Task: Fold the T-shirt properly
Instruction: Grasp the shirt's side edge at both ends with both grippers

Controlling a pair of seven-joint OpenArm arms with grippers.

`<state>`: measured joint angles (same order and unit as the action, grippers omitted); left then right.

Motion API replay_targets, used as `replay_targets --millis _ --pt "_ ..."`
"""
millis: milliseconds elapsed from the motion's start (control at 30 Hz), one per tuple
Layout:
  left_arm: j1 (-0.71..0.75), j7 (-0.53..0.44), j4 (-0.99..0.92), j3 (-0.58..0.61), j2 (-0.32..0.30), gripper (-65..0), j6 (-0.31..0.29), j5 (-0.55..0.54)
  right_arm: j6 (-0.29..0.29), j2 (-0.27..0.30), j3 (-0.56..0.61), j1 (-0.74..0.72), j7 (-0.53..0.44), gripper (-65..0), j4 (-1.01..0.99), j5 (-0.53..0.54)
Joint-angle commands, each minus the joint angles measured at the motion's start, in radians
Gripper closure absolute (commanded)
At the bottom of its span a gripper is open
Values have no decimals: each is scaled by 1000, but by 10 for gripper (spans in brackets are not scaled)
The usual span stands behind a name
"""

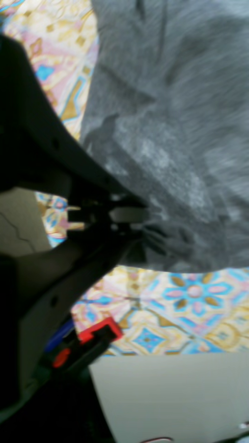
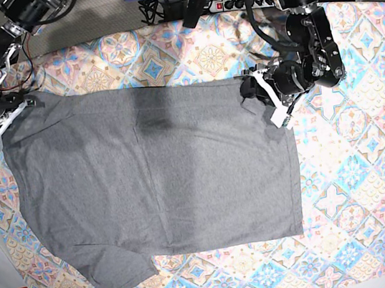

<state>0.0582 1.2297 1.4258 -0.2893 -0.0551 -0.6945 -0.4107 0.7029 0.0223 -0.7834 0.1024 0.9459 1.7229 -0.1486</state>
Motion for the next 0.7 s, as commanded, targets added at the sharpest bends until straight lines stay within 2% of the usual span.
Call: replay_targets --millis 0,33,67,167,333,400,567,667 --pt "-16 -12 14 2 1 -134 -4 2 -5 15 -1 -13 -18 -14 24 10" --pt "-19 -12 14 17 5 -82 -4 11 -5 15 -1 -11 -18 -14 24 10" --pt "-21 -12 14 48 5 -2 -4 22 -5 17 -1 -10 -18 -14 24 10" --pt "-22 -8 14 126 2 0 -4 22 -5 18 -1 3 -23 -14 24 10" --pt "12 -6 40 141 1 0 -4 -17 -5 18 -1 3 -24 -14 24 10" --pt "52 -6 117 138 -4 0 -4 -43 -5 18 -1 3 -24 -14 24 10" --pt "165 -3 382 127 -61 0 -4 -100 -5 20 -3 3 -24 -13 24 10" --pt "194 54 459 65 -71 0 -4 -135 -5 20 -3 3 -24 -12 24 10"
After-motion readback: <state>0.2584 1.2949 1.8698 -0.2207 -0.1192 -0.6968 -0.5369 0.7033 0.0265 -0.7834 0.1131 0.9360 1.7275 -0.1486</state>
